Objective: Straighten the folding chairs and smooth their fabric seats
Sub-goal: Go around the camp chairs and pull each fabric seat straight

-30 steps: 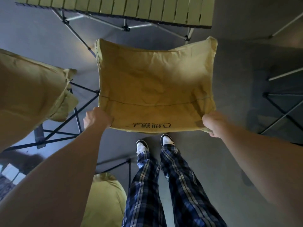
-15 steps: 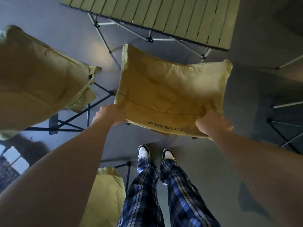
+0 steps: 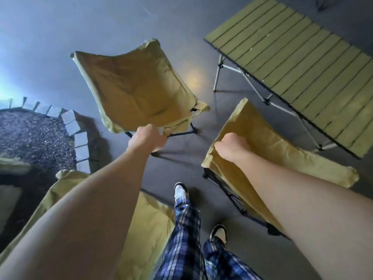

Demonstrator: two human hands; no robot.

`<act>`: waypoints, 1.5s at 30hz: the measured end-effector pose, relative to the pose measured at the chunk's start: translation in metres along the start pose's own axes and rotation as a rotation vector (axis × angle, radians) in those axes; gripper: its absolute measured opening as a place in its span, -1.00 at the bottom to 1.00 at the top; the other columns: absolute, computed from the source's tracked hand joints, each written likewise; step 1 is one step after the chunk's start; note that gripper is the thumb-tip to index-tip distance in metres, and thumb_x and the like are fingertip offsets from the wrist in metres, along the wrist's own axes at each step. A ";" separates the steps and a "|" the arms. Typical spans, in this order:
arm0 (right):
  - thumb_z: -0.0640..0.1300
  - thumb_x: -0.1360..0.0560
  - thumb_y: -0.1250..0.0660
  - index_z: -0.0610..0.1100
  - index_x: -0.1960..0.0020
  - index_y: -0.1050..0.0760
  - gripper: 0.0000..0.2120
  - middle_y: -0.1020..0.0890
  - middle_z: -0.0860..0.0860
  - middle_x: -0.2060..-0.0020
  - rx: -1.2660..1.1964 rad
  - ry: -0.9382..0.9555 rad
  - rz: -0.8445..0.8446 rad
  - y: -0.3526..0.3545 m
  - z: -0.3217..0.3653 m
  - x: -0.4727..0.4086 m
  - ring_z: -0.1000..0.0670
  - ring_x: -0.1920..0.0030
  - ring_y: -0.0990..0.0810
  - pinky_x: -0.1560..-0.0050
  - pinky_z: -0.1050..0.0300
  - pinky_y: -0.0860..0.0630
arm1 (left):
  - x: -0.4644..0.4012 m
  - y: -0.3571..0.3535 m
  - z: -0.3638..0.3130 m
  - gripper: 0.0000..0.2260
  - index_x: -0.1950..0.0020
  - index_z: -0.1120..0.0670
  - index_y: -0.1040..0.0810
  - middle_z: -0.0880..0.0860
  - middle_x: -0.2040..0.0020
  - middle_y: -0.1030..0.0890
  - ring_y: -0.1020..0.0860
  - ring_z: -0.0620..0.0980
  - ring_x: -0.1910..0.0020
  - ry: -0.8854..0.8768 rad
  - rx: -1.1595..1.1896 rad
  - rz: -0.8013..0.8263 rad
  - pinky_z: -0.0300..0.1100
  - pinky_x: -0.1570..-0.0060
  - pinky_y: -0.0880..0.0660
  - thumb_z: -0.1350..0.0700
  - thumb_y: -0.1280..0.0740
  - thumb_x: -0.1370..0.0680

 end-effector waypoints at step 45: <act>-0.29 -0.59 -0.17 -0.21 -0.40 -0.40 -0.62 -0.50 -0.16 -0.32 0.475 -0.158 0.243 -0.051 0.058 -0.155 -0.21 -0.31 -0.50 -0.16 -0.01 -0.49 | -0.174 -0.082 -0.059 -0.61 -0.20 -0.28 -0.35 0.10 -0.11 -0.58 -0.65 0.24 0.04 0.258 0.923 0.337 0.30 0.18 -0.62 0.00 -0.07 -0.41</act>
Point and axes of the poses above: each hand's wrist, its own x-axis away from the middle knuckle, its own y-axis out of the back of the hand, z = x × y, the point moved 3 cm from there along -x, towards the middle knuckle
